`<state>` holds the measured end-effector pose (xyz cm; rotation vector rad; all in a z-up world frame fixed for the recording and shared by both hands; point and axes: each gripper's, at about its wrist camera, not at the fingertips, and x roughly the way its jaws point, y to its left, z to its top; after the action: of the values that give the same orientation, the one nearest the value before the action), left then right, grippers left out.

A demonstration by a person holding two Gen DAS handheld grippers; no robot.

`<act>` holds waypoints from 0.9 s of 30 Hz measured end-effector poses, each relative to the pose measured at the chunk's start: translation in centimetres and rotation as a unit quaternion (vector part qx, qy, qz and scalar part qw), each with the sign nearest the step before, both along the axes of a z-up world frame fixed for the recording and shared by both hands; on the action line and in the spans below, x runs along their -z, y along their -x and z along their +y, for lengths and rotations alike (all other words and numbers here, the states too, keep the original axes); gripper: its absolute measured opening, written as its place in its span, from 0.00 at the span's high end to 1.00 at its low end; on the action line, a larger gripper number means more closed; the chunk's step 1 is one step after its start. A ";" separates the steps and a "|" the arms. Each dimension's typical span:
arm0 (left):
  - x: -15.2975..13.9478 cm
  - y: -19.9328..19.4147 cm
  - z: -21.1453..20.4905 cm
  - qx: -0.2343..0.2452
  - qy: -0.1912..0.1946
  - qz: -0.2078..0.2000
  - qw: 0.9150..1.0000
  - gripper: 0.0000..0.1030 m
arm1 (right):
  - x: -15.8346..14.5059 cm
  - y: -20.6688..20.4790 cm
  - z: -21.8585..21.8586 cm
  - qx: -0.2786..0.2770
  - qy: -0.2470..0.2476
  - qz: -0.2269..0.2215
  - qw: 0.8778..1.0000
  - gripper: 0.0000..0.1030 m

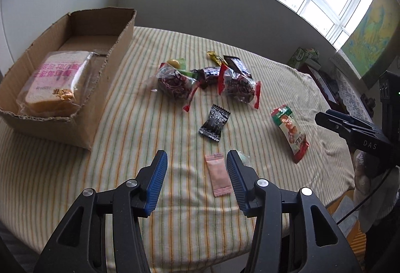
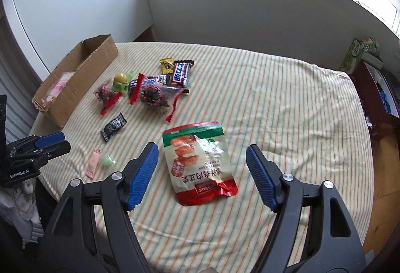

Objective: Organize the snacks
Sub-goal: 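Move both grippers back over the snacks on the table, then grasp the red-green chicken snack bag with right gripper while left grasps pink candy packet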

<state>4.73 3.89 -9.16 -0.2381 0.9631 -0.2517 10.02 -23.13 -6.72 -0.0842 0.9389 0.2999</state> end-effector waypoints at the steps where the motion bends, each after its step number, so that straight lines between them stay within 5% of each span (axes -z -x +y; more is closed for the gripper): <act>1: 0.3 0.0 -0.3 0.004 0.005 0.006 1.000 0.53 | 0.5 -0.1 -0.2 -0.001 0.006 0.005 1.000 0.27; 11: 2.6 -0.1 -2.1 0.028 -0.004 0.042 0.999 0.58 | 3.8 -0.6 0.0 -0.026 0.035 0.037 0.998 0.27; 27: 2.9 -0.5 -3.9 0.057 -0.061 0.040 0.996 0.60 | 5.7 -2.5 2.4 -0.065 0.066 0.071 0.993 0.17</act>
<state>5.21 -0.04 -12.04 -0.0826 1.0685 -0.2884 12.49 -20.77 -12.39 -0.2486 1.0964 0.3686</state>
